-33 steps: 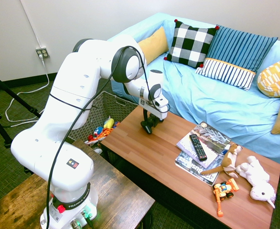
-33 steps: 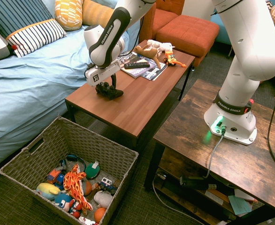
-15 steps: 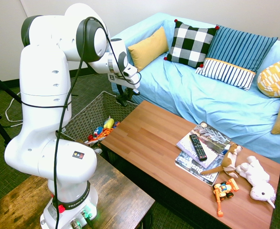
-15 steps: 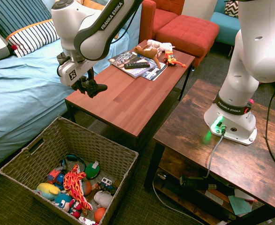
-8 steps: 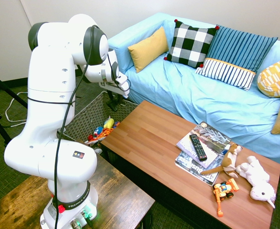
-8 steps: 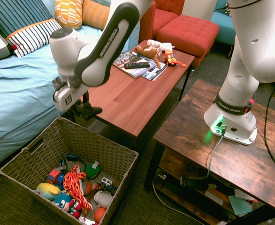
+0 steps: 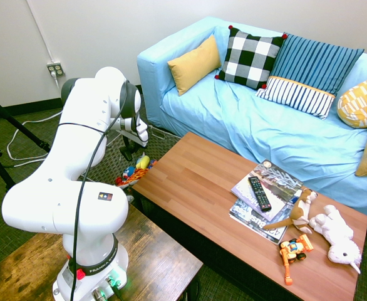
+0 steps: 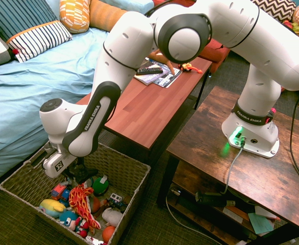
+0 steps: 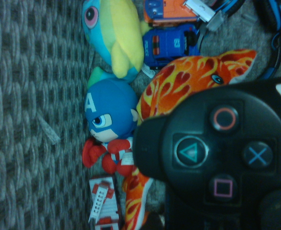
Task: Put the gamepad in the basket
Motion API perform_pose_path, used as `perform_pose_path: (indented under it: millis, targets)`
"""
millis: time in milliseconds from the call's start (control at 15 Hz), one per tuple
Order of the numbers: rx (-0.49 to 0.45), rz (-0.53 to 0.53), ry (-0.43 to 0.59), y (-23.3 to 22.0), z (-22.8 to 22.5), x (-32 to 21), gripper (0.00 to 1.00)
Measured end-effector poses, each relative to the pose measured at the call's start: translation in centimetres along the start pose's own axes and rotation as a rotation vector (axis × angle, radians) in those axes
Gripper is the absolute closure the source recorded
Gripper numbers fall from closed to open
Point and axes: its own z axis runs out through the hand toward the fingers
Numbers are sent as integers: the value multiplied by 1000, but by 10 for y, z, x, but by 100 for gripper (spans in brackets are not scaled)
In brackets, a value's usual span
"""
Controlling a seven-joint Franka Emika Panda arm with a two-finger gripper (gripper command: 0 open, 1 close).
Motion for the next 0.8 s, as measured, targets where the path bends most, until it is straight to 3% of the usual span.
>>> perform_pose_path:
  millis: [67,333,800]
  targets:
    - [-14,5,-8,-5,12,0,0]
    - [-42,8,-18,-17,38,0,0]
    - [-44,8,-17,-23,43,0,0]
